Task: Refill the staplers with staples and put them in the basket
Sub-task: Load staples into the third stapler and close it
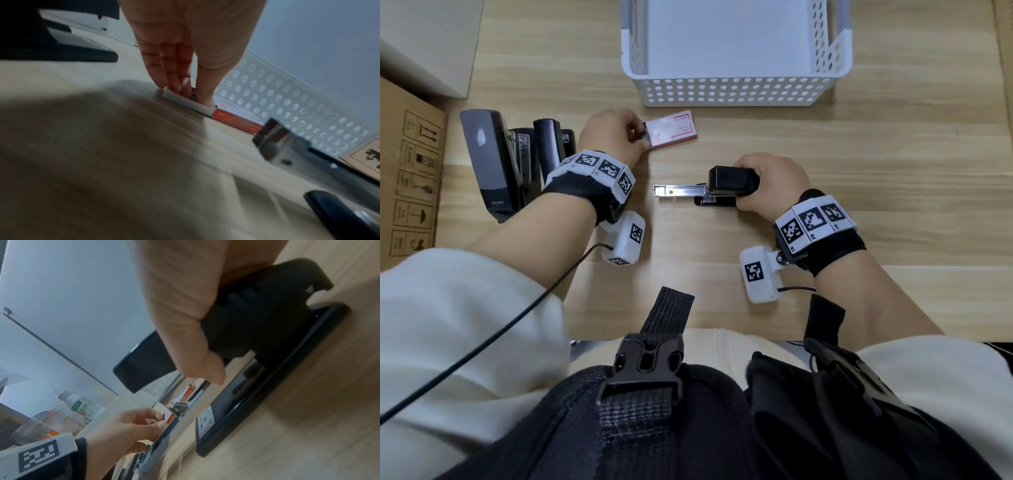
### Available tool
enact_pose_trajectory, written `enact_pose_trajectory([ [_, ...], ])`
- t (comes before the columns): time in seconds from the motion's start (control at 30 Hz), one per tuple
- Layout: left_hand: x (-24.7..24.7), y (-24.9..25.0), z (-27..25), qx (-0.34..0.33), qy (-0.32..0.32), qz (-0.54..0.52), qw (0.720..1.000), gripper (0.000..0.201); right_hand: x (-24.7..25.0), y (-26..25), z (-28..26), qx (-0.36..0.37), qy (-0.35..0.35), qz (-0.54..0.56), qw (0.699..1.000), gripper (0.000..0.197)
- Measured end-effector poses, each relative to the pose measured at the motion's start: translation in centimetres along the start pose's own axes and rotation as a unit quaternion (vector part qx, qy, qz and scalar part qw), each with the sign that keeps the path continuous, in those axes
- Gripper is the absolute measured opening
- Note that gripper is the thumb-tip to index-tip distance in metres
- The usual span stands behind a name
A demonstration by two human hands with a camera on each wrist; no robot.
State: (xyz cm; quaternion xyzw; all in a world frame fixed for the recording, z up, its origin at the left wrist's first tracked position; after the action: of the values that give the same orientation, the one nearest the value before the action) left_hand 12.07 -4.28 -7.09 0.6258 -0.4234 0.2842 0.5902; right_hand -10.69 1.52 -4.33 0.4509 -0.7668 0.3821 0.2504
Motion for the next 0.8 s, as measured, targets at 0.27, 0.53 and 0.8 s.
enact_pose_trajectory([
  [0.27,0.1,0.1,-0.2,0.022,-0.019,0.034,0.999,0.018,0.0,0.0,0.0,-0.004,0.000,0.002,1.000,0.033],
  [0.53,0.6,0.4,-1.0,0.044,0.002,-0.014,0.999,0.013,-0.1,0.1,0.0,-0.006,-0.001,0.005,1.000,0.035],
  [0.8,0.8,0.2,-1.2,0.044,0.016,-0.053,0.997,0.017,0.0,0.1,0.1,-0.007,-0.004,0.007,1.000,0.035],
])
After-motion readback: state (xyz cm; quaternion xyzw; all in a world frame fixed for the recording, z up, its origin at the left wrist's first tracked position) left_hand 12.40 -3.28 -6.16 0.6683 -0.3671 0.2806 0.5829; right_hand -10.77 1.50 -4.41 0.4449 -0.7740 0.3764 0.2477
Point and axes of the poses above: each hand's wrist, its own z-axis towards the middle knuckle, its own x-axis out of the back of the hand, y = z × x, the point moved 3 cm from there along z, towards the middle knuckle, and after that the axes turned 15 degrees about -x, right-handed, at the moved point
